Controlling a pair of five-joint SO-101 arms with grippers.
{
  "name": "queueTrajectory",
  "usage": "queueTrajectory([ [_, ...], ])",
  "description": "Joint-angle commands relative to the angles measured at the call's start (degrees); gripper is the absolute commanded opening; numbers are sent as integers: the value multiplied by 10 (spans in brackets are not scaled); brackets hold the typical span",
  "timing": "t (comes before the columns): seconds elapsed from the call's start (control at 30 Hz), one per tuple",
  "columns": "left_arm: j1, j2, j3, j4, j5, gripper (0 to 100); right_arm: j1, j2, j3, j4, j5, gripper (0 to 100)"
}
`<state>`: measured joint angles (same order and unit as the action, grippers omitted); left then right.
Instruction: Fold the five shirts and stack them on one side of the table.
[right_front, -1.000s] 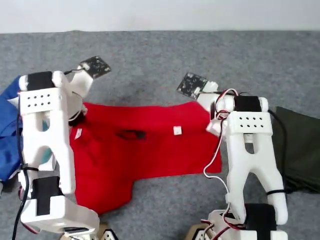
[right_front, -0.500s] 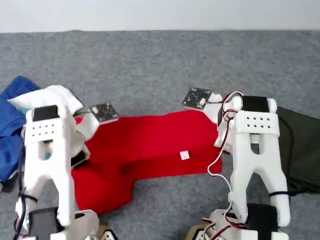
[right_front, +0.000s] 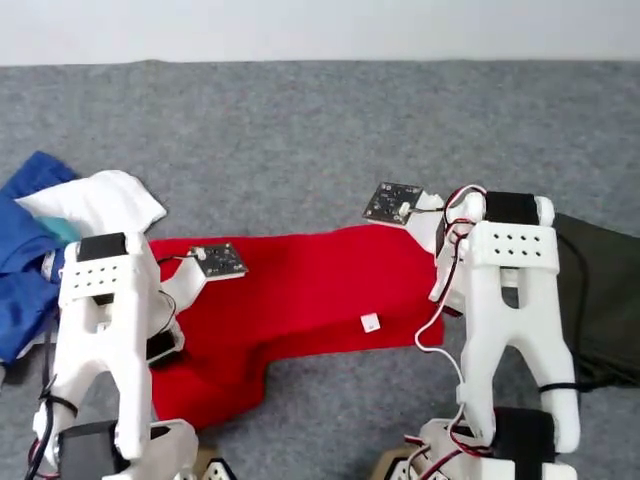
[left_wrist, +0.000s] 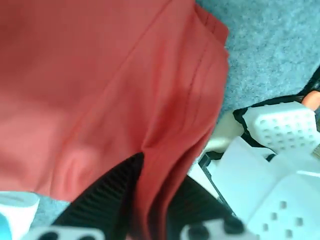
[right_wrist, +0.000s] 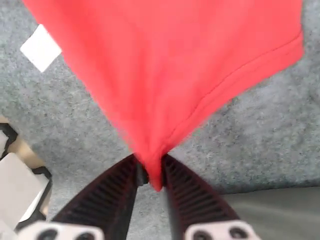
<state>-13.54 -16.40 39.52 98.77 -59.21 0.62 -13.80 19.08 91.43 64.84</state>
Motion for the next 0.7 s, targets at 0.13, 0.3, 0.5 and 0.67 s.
queueTrajectory([
  [0.13, -6, -18, 3, 16, 9, 102, 7, -30, -12, 51, 3, 197],
  [0.3, -2, -16, 3, 17, 22, 102, 8, -30, -12, 48, 3, 197],
  [0.5, -2, -18, 18, 18, 22, 102, 5, -25, -9, -3, 1, 182],
  [0.67, -9, -19, 15, 18, 25, 102, -11, -24, -8, -67, -53, 163],
])
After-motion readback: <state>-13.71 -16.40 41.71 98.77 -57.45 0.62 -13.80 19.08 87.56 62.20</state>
